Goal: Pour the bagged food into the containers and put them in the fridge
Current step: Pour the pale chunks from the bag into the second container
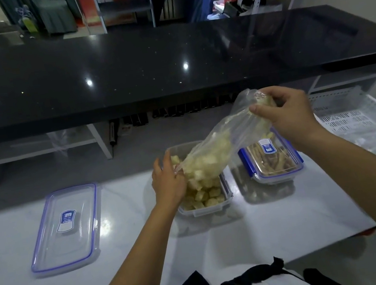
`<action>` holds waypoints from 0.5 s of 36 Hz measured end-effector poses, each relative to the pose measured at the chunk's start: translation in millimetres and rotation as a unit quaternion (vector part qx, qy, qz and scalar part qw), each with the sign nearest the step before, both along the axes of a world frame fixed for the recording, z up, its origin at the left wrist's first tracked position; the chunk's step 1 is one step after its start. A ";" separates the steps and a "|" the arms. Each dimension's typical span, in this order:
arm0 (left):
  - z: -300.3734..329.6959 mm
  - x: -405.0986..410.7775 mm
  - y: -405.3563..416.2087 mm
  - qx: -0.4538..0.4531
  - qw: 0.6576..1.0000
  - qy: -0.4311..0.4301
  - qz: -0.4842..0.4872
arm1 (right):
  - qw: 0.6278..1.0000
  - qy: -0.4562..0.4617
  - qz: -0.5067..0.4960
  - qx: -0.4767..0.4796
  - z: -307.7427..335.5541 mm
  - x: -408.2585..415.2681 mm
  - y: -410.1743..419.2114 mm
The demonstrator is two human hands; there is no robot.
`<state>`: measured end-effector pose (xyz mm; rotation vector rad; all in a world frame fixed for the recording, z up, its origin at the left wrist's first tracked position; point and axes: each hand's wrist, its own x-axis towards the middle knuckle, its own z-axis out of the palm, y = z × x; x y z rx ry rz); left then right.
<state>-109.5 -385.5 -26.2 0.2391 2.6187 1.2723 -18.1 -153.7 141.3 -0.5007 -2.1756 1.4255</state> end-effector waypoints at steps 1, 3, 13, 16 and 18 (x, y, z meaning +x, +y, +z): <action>-0.1 1.5 -1.2 0.041 0.999 -0.016 0.003 | 1.000 -0.003 0.011 0.005 0.6 -1.0 -1.3; -0.1 4.4 -4.6 0.109 0.993 -0.047 0.016 | 0.999 0.000 0.033 0.009 -0.9 -3.3 -6.1; 7.5 16.4 -26.7 0.198 0.967 -0.160 0.026 | 0.995 -0.009 0.097 0.023 -9.7 -8.0 -30.2; 8.6 32.6 -28.8 0.178 0.969 -0.170 -0.001 | 0.993 -0.025 0.108 0.043 -8.3 -6.9 -31.0; 7.2 48.1 -31.2 0.167 0.969 -0.173 -0.050 | 0.990 -0.027 0.125 0.052 -4.4 -5.2 -28.9</action>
